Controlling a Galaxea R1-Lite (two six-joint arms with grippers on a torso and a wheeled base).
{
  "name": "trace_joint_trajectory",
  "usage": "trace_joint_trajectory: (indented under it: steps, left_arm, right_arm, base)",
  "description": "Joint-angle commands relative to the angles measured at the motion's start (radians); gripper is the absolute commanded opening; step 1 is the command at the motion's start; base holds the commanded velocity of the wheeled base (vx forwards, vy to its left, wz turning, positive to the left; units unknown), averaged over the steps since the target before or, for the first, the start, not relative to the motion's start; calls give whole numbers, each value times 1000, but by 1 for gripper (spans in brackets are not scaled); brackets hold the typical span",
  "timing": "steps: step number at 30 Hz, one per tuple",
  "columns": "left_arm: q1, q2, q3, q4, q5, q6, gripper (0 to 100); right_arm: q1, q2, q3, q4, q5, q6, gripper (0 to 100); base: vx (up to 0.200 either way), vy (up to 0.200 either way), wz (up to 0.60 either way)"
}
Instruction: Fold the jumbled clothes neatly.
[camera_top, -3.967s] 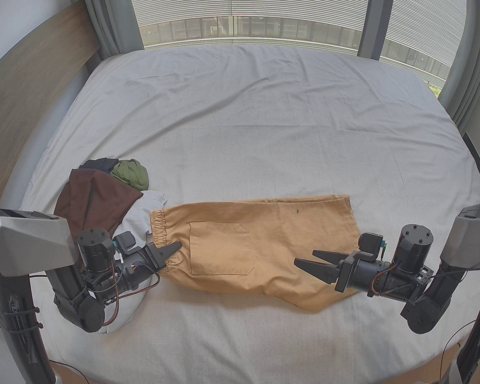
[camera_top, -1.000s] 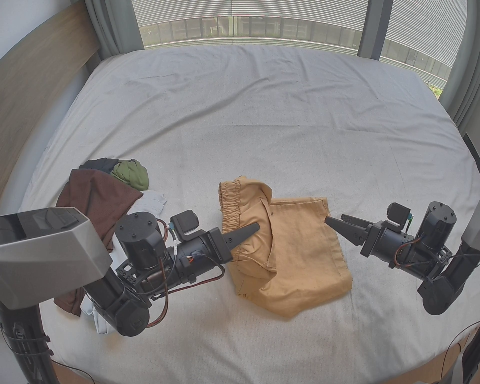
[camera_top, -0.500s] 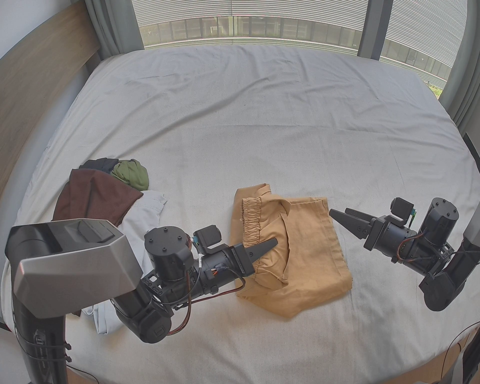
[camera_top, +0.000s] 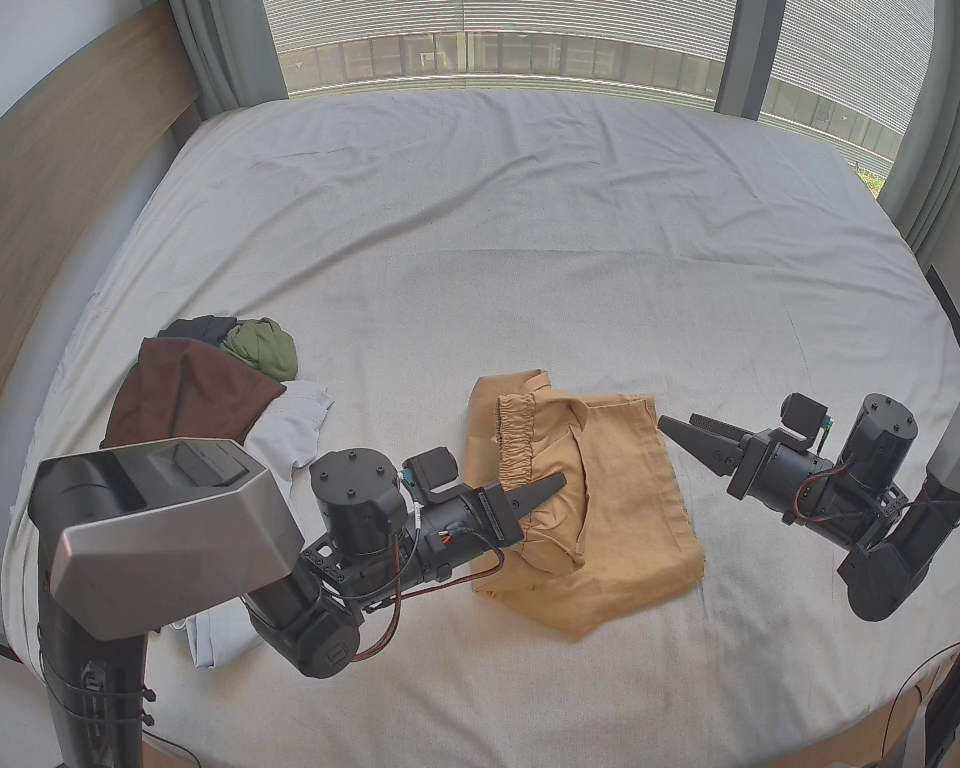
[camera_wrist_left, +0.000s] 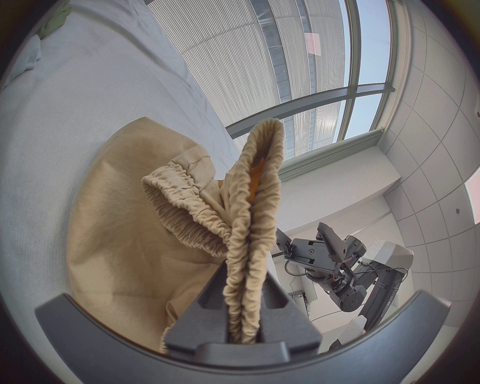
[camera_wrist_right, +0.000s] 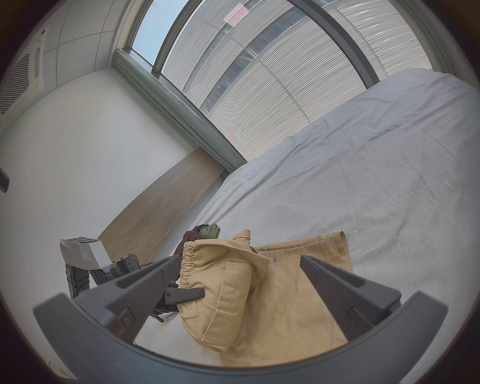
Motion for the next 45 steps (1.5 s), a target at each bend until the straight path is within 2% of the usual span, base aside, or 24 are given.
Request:
trace_joint_trajectory:
  steps: [1,2,10,19,27,30,39,42,45]
  left_arm:
    - [0,2,-7,1,0,0,0]
    - [0,2,-7,1,0,0,100]
    - [-43,-9,-5,-12,3,-39,100]
    - [-26,-56,41,-18,12,-39,100]
    - [32,-125,165,-44,10,-25,100]
    - [90,-179,236,-45,6,-8,100]
    - [218,-294,332,-45,-5,81,100]
    - [235,-313,343,-45,-8,93,100]
    - [253,-328,375,-45,-13,159,100]
  right_arm:
    - [0,-1,-1,-1,-1,0,100]
    - [0,-1,-1,-1,-1,0,100]
    - [0,-1,-1,-1,-1,0,100]
    - [0,1,5,1,1,0,100]
    - [3,2,10,1,1,-2,100]
    - [12,4,19,1,1,-2,100]
    - [34,12,50,1,1,-5,100]
    - [40,18,57,1,1,-8,100]
    - [49,27,74,1,-1,-13,100]
  base:
    - [0,0,0]
    - [0,0,0]
    - [0,0,0]
    - [0,0,0]
    - [0,0,0]
    - [0,0,0]
    - [0,0,0]
    - [0,0,0]
    - [0,0,0]
